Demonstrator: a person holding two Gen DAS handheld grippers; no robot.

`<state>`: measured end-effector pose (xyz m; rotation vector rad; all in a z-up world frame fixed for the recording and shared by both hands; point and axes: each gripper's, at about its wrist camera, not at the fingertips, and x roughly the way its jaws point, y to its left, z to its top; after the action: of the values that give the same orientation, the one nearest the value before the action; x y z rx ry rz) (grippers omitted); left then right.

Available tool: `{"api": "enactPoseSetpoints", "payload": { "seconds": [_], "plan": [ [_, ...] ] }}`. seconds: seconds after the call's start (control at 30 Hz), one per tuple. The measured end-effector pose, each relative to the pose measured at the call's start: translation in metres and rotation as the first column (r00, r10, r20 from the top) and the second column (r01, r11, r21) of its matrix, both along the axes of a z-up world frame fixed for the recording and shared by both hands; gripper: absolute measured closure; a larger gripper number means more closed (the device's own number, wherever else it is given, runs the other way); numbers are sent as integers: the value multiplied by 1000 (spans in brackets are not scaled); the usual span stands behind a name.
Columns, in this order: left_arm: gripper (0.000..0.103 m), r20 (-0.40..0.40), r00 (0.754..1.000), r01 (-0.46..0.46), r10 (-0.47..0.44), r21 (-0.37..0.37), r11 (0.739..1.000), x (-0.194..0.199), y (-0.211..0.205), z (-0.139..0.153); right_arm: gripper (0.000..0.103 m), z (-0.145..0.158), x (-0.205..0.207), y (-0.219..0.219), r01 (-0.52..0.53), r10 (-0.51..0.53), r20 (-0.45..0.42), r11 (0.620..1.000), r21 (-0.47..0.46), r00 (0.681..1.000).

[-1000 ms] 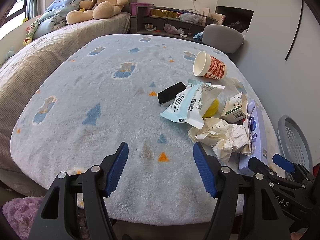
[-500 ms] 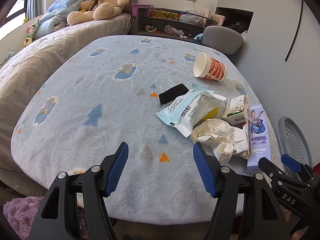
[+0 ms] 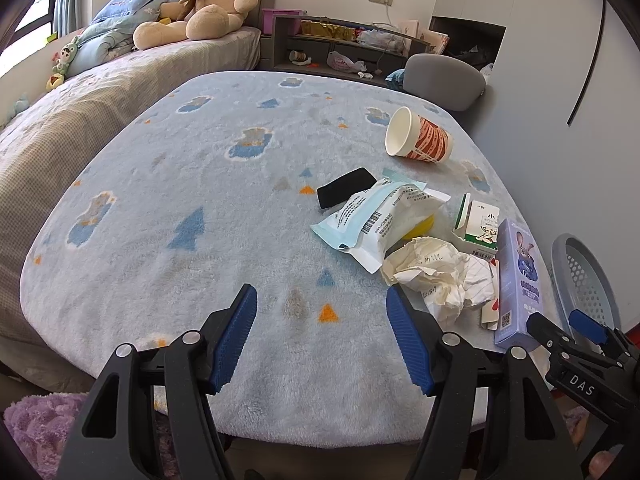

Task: Collect trash
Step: 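Reach the right tool to the purple Zootopia box and close on it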

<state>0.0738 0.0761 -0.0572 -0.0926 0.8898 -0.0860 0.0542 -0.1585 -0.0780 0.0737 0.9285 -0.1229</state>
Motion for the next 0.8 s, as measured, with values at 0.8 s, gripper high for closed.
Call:
{"api": "enactPoseSetpoints", "payload": {
  "seconds": [0.8],
  "plan": [
    [39, -15, 1000, 7, -7, -5, 1000, 3, -3, -7, 22, -9, 35, -8, 67, -64, -49, 996, 65, 997]
  ]
}}
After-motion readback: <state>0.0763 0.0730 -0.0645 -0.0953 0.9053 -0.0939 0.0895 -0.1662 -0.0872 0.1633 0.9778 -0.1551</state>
